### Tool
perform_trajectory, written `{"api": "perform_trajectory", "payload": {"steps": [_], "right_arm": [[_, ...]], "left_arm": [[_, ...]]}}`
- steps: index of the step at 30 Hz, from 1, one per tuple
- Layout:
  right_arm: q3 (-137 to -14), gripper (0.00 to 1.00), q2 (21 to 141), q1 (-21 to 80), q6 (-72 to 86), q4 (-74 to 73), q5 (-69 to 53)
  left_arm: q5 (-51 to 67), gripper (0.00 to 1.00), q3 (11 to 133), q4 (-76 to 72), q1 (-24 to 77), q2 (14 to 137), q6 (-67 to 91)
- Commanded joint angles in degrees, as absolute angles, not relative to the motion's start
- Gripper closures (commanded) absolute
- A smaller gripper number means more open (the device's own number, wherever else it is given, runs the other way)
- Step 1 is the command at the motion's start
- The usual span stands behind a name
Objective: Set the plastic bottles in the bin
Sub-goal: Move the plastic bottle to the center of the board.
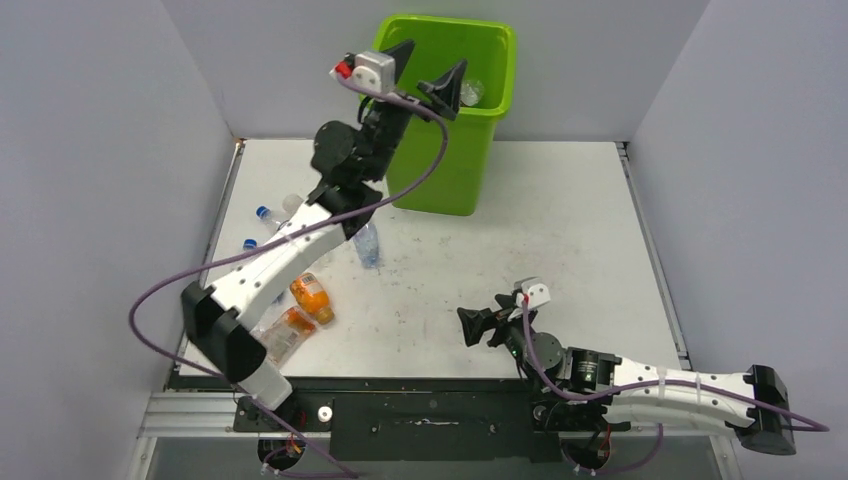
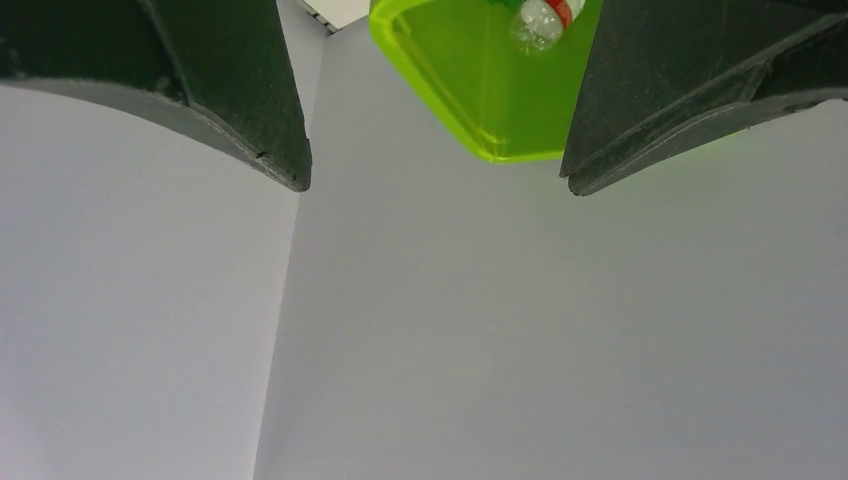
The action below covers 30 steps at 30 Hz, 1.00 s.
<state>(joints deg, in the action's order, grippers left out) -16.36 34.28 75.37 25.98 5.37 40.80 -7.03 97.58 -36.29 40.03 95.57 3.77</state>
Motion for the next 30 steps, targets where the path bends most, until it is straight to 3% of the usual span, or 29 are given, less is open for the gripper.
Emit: {"api": "perform_trajectory", "payload": {"steps": [1,6,9,12,16,22,26,30], "right_arm": [[-20.76,0.10,40.63,74.77,24.22,8.73,40.93],[-25.17,0.10,54.51,71.61,25.06,15.09,35.11],[-29.40,0.07,64.48,63.24,30.85,17.51,20.61],[-33.51,0.05,73.60,61.44,32.03,21.58,11.40],[-38.34,0.05,82.34,62.38,31.84,24.88,8.20],[-46.35,0.06,93.55,59.50,32.39,26.54,14.21],[-54.52,0.06,102.91,56.75,32.70,26.81,14.24],[-62.28,0.06,110.86,54.06,33.53,26.57,11.91]], "left_arm": [[-14.57,0.04,86.89,-29.26,40.29,75.97,0.31],[-30.21,0.04,73.85,-3.43,40.61,57.54,7.07],[-38.15,0.04,66.39,8.96,40.35,48.87,7.44],[-42.76,0.04,58.47,16.19,40.09,41.54,8.80],[-42.78,0.04,47.34,17.67,39.00,32.51,12.79],[-40.79,0.04,35.77,10.91,38.00,23.02,16.43],[-31.24,0.04,33.31,8.53,33.08,19.76,18.09],[-29.45,0.04,32.99,10.29,31.92,19.16,19.59]]}}
